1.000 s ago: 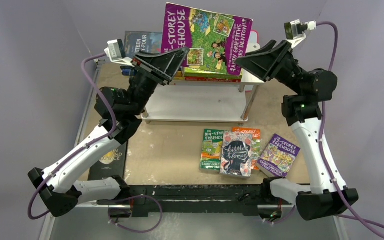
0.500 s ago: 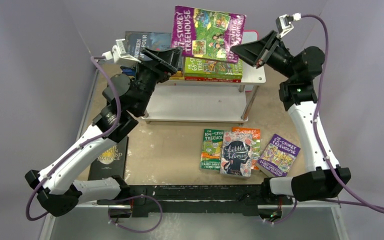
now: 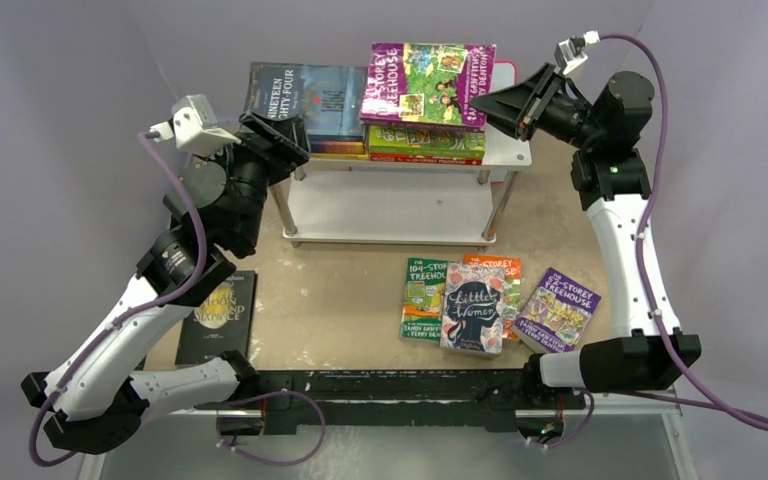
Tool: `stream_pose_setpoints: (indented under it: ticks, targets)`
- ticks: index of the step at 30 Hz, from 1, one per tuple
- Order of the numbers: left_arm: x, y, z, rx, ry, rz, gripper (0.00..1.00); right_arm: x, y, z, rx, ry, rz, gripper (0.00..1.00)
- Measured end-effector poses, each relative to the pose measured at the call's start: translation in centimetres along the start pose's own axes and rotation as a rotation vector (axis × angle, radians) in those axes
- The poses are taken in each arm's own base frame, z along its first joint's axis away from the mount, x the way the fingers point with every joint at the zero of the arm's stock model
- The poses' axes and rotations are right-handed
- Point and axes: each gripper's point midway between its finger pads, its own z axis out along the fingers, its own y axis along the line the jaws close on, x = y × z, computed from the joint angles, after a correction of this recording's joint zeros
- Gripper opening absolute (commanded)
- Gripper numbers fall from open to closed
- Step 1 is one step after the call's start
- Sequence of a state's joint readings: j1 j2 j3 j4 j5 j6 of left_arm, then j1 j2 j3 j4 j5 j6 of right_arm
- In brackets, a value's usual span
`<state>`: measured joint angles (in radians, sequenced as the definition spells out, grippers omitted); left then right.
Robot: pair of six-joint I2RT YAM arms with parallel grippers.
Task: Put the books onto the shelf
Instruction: Place the book on the shelf.
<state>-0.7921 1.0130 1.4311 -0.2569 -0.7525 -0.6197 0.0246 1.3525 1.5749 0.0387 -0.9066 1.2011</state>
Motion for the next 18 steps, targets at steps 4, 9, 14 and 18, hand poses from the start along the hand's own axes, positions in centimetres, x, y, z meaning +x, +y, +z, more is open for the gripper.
stream_pose_setpoints:
  ticks: [4,9,14,18]
  targets:
    - [1.0,0.7,-0.5,0.004,0.039,0.041,0.70,0.5,-1.2,-0.3,0.055,0.019,0.028,0.00]
    - [2.6,1.9,-2.8,0.085,0.106,0.076,0.70,0.9,-1.9,-0.6,0.095,0.034,0.035,0.00]
    - [4.4,3.3,-4.9,0.155,0.154,0.095,0.69,1.0,-2.5,-0.8,0.113,0.053,0.035,0.00]
    - [7.5,5.3,-5.5,0.151,0.209,0.128,0.69,0.6,-2.9,-0.1,0.102,0.102,0.028,0.13]
